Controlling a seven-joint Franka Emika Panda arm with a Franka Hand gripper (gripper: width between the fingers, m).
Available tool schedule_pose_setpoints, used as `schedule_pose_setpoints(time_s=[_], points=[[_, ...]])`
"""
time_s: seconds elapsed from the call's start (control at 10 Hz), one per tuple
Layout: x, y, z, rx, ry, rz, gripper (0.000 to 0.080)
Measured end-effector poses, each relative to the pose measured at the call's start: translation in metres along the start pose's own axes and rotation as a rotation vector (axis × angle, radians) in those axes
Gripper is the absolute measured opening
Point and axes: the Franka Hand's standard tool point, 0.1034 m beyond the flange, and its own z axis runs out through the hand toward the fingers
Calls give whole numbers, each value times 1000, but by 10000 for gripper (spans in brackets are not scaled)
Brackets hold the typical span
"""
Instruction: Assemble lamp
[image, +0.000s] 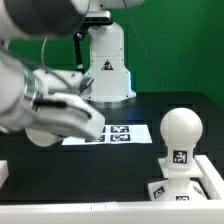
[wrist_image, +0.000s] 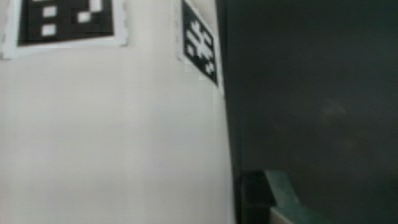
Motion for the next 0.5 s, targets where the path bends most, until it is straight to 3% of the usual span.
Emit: schedule_pose_setpoints(time_s=[0.1, 0.2, 0.3, 0.5], points=[[-20, -4, -11, 7, 7, -8, 48], [-14, -3, -8, 11, 24, -5, 48], [14, -10, -15, 8, 141, -16, 48], [8, -23, -26, 32, 292, -27, 48]])
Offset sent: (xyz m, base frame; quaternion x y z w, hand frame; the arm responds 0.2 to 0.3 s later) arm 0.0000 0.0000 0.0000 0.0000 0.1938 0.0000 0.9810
